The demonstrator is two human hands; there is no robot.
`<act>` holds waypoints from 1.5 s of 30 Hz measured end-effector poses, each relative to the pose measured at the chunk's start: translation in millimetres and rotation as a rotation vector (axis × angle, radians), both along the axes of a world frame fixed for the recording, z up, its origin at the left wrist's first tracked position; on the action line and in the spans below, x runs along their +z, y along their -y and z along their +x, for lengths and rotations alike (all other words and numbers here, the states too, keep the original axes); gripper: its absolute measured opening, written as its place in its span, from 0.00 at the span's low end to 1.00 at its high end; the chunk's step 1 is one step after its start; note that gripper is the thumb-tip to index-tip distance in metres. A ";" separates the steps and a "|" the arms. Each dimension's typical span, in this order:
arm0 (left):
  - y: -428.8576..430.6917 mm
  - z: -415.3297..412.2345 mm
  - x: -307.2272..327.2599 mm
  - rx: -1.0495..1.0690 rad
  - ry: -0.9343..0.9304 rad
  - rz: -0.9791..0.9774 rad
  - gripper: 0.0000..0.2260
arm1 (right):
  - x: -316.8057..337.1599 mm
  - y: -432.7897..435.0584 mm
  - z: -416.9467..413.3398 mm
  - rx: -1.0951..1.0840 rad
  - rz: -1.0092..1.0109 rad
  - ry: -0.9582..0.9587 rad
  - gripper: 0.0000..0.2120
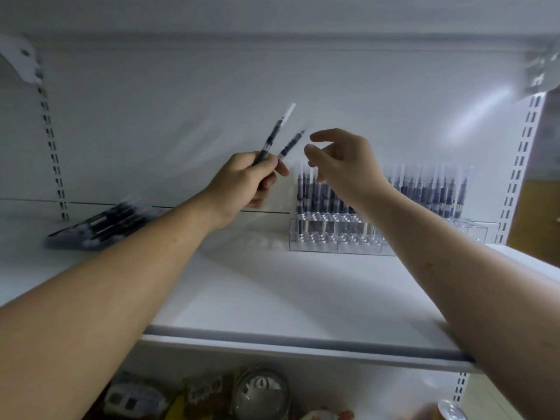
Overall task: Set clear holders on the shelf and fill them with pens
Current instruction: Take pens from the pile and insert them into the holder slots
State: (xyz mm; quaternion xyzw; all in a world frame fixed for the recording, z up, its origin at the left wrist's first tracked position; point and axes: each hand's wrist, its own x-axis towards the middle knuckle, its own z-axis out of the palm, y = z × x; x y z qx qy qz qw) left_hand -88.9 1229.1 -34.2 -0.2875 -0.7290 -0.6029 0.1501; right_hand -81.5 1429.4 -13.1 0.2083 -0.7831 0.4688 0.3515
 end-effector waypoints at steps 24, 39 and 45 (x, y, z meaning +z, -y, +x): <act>3.6 -2.4 -1.0 0.203 -0.050 -0.167 0.10 | 2.5 -1.5 3.6 -0.001 -0.025 -0.032 0.05; 3.2 -0.4 2.0 0.129 0.003 -0.064 0.15 | -1.8 1.4 3.3 -0.038 0.130 0.070 0.08; 3.5 -0.9 2.1 0.137 -0.006 -0.061 0.14 | -6.3 4.3 2.5 -0.075 0.230 0.116 0.07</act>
